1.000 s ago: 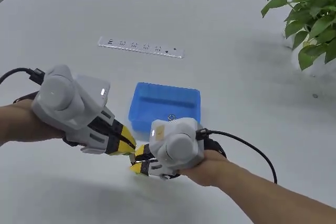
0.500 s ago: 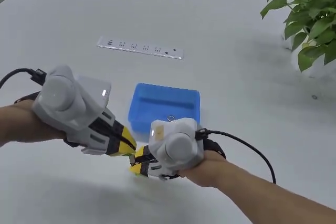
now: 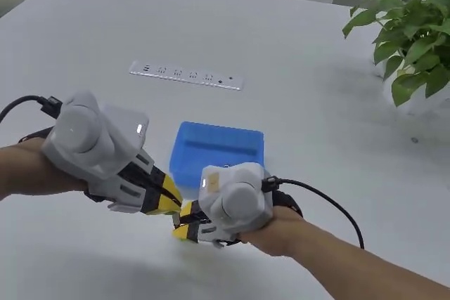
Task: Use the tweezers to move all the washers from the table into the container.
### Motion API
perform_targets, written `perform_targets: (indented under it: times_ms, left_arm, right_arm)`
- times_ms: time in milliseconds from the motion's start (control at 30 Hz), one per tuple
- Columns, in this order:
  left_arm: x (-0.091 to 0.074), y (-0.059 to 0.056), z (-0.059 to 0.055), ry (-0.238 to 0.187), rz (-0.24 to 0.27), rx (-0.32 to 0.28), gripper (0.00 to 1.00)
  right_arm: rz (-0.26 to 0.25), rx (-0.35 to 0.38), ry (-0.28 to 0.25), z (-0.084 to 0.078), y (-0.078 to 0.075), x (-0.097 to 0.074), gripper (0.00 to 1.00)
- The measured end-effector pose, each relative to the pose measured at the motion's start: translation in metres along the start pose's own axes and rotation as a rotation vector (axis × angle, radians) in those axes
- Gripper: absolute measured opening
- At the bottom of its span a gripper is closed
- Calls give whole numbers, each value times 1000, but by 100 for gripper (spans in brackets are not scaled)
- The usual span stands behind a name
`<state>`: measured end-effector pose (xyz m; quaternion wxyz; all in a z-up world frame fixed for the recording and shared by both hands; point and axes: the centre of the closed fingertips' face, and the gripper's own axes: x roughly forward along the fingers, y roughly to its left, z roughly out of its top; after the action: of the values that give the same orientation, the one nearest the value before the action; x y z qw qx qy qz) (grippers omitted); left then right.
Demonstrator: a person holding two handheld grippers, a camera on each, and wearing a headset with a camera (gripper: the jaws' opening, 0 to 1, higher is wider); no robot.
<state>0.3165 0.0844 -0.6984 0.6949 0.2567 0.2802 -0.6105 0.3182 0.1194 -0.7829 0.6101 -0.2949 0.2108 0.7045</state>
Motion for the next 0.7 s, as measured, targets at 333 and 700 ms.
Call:
perform_targets:
  times_ms: [333, 700]
  left_arm:
    - [-5, 3, 13, -11, 0, 15, 6]
    - [-14, 11, 31, -27, -4, 38, 6]
  right_arm:
    - [-17, -12, 4, 5, -6, -13, 9]
    - [-37, -35, 19, 14, -15, -30, 9]
